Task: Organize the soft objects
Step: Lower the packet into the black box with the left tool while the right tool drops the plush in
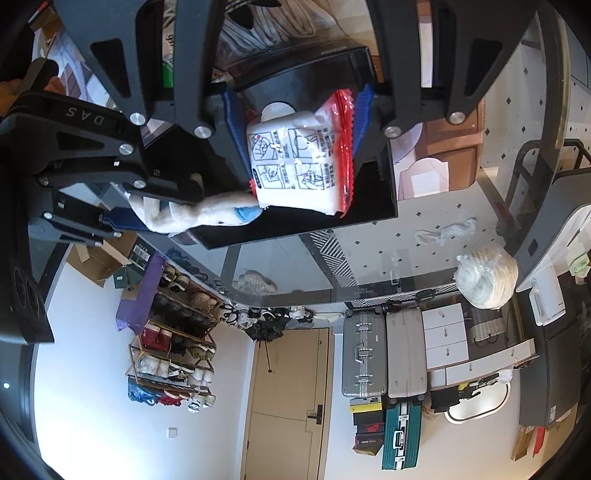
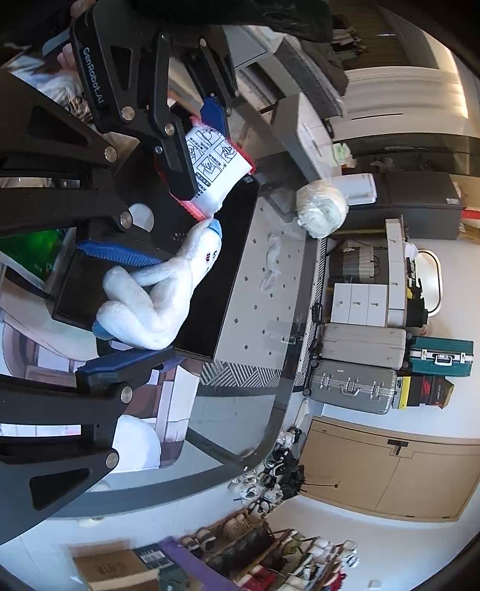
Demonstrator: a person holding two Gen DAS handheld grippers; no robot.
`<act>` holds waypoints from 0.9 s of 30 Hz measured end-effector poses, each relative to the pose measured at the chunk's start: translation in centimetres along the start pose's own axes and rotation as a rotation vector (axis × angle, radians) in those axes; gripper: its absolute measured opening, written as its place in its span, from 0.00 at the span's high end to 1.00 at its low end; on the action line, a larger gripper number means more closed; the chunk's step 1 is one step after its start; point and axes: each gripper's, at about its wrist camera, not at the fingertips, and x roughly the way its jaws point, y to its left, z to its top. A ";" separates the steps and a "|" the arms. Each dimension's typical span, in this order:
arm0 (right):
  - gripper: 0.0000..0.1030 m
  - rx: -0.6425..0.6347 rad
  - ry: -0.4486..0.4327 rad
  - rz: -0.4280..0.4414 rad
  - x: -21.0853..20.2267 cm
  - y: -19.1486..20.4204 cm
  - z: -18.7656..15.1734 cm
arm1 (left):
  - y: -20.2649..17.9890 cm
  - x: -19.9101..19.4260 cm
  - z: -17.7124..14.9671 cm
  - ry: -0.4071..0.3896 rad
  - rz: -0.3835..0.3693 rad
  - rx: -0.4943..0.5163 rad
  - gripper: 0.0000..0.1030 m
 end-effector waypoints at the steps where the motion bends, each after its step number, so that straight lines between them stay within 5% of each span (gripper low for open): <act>1: 0.59 -0.009 -0.001 -0.007 0.2 0.0 0.0 | 0.0 0.2 -0.1 0.005 -0.001 0.001 0.54; 22: 0.56 -0.117 0.017 -0.024 1.8 1.1 0.3 | -0.8 0.3 -0.6 0.017 -0.008 0.040 0.53; 25: 0.46 -0.108 0.001 0.000 1.2 0.7 0.2 | -0.6 0.0 -0.5 0.016 -0.023 0.024 0.46; 27: 0.23 -0.094 -0.019 -0.038 0.3 0.2 0.1 | -0.2 -0.7 -0.6 0.002 -0.022 -0.004 0.35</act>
